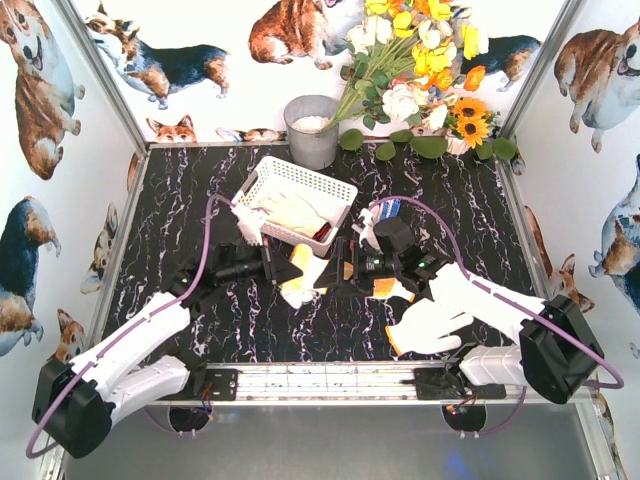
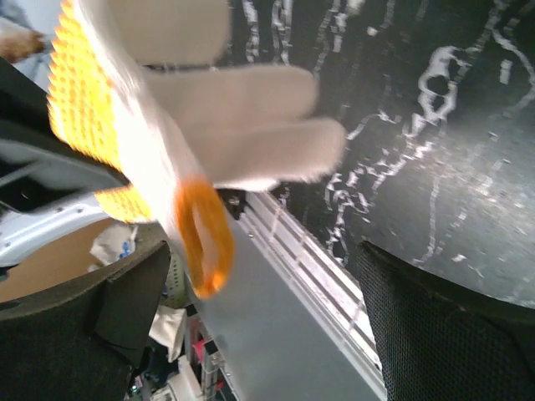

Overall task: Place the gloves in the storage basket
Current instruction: Pick up the glove from the center of the board, then turn over the glove at the center of the board.

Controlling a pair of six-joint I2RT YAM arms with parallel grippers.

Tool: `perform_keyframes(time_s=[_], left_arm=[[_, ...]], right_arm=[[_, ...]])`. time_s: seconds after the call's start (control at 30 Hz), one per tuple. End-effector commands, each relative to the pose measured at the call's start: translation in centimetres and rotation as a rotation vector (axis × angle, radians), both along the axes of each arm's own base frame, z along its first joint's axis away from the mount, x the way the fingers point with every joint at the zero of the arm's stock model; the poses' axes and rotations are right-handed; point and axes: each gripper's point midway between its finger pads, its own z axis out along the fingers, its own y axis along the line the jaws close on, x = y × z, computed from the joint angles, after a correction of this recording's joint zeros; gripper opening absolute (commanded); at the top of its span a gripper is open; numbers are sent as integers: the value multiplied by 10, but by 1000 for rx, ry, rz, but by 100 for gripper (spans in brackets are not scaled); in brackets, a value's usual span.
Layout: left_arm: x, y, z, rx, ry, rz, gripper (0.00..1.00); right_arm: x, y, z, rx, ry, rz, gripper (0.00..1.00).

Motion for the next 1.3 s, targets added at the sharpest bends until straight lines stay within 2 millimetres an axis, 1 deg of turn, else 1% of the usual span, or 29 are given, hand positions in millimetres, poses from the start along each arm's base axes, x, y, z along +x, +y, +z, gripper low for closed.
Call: perform_keyframes(time_s=[0.0, 0.1, 0.17, 0.27, 0.33, 0.43, 0.53, 0.57, 0.6, 0.67, 0.7, 0.73, 0.77, 0.8, 0.87, 0.93, 1.03, 1.1, 1.13, 1.2, 1.23, 1.27], left_arm=[[-11, -29, 40, -99, -147, -178, 0], [-20, -35, 40, -112, -149, -243, 0], [-21, -35, 37, -102, -148, -258, 0], [-21, -35, 34, -86, -144, -268, 0], [-22, -36, 32, -89, -139, -274, 0], [-24, -37, 34, -102, -141, -288, 0], [-17, -33, 30, -69, -143, -246, 1], [-13, -30, 27, -44, -146, -215, 7], [-7, -25, 24, -8, -148, -170, 16], [3, -12, 14, 70, -145, -94, 42], [7, -7, 13, 101, -153, -60, 54], [11, -2, 12, 123, -162, -32, 62], [14, 3, 12, 143, -172, -3, 67], [17, 8, 14, 161, -183, 24, 70], [20, 15, 18, 186, -211, 57, 73], [22, 21, 24, 208, -233, 82, 73], [24, 32, 22, 252, -233, 122, 74], [27, 40, 21, 274, -233, 170, 74], [29, 45, 21, 284, -232, 198, 75], [32, 54, 24, 297, -239, 253, 76], [36, 56, 37, 290, -260, 279, 77], [38, 60, 42, 292, -268, 302, 78]], right_arm=[[8, 27, 58, 230, -82, 37, 96], [9, 28, 63, 248, -93, 37, 94], [7, 28, 66, 255, -101, 52, 89], [3, 28, 71, 261, -111, 79, 73], [2, 27, 74, 253, -123, 94, 61], [0, 24, 74, 230, -136, 105, 39], [-3, 23, 75, 224, -135, 108, 8], [-4, 22, 75, 226, -126, 105, 1], [-5, 21, 75, 228, -116, 98, 0], [-5, 19, 75, 235, -87, 58, 0], [-4, 18, 75, 243, -72, 32, 0], [-4, 17, 76, 256, -57, 5, 0], [-3, 16, 78, 270, -46, -19, 0], [-1, 16, 77, 275, -24, -48, 0], [0, 13, 84, 297, -13, -95, 0], [5, 11, 86, 300, 3, -140, 0], [12, 14, 88, 298, 7, -184, 0], [18, 19, 91, 298, -4, -208, 0], [24, 24, 84, 286, 12, -222, 0], [33, 34, 86, 304, 10, -230, 0], [39, 38, 87, 313, 13, -240, 0], [46, 42, 89, 320, 11, -251, 0]])
